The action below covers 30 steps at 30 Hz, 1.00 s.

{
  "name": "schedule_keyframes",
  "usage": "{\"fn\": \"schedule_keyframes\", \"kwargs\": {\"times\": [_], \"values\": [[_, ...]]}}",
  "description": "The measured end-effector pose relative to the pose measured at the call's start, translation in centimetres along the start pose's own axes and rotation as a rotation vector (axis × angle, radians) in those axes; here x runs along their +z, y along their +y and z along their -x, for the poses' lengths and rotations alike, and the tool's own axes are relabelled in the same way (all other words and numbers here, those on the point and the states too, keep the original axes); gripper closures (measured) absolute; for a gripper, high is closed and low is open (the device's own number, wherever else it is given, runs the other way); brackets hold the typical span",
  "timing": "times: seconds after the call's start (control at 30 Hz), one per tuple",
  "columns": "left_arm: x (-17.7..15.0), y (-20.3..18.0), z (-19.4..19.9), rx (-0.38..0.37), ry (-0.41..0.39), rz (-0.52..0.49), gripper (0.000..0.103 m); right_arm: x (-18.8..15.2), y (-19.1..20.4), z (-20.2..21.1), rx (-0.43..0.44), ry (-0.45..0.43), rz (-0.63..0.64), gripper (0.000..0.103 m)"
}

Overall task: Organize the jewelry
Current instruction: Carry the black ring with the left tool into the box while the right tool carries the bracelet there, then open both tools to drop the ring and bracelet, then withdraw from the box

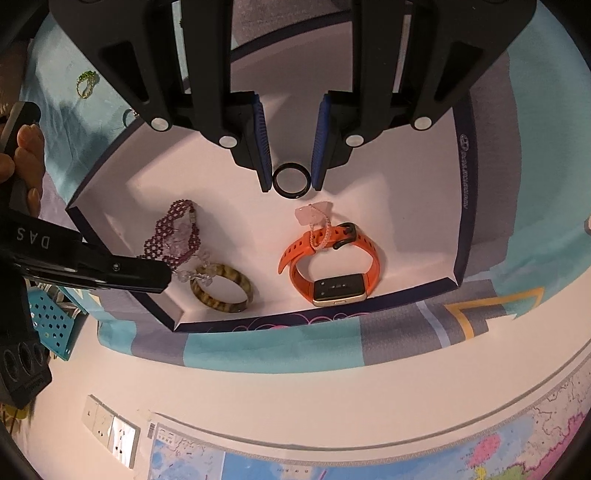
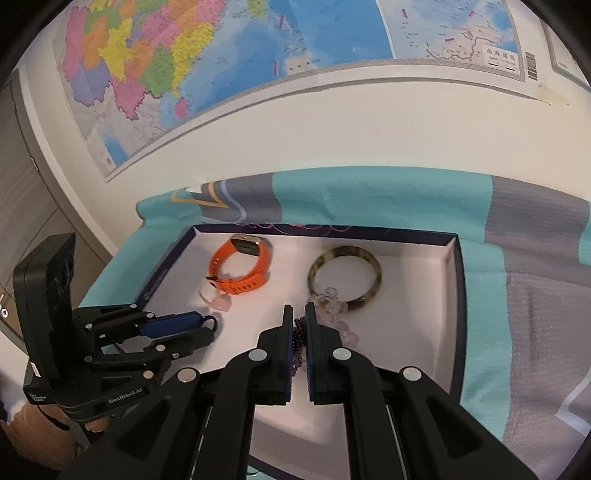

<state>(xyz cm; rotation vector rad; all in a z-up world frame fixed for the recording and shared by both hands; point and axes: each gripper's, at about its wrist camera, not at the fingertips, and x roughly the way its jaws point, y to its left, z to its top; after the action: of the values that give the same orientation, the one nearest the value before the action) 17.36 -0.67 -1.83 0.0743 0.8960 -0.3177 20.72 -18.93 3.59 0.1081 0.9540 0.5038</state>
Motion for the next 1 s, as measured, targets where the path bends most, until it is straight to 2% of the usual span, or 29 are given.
{"fn": "schedule_keyframes", "kwargs": {"times": [0.37, 0.5, 0.67, 0.7, 1.0], "values": [[0.4, 0.0, -0.5, 0.009, -0.004, 0.005, 0.080, -0.4, -1.0, 0.0, -0.049, 0.006, -0.012, 0.094], [0.4, -0.1, 0.1, 0.035, -0.023, -0.001, 0.076, -0.4, -1.1, 0.9, -0.083, -0.016, -0.006, 0.087], [0.2, 0.1, 2.7, 0.052, -0.087, 0.001, 0.073, -1.0, -0.8, 3.1, -0.086, -0.046, 0.017, 0.086], [0.1, 0.1, 3.3, 0.053, -0.101, -0.002, 0.072, -1.2, -0.5, 3.8, -0.087, -0.056, 0.032, 0.082], [-3.2, -1.1, 8.3, 0.000, -0.177, -0.050, 0.068, -4.5, 2.5, 7.3, -0.054, -0.065, 0.156, 0.072]]}}
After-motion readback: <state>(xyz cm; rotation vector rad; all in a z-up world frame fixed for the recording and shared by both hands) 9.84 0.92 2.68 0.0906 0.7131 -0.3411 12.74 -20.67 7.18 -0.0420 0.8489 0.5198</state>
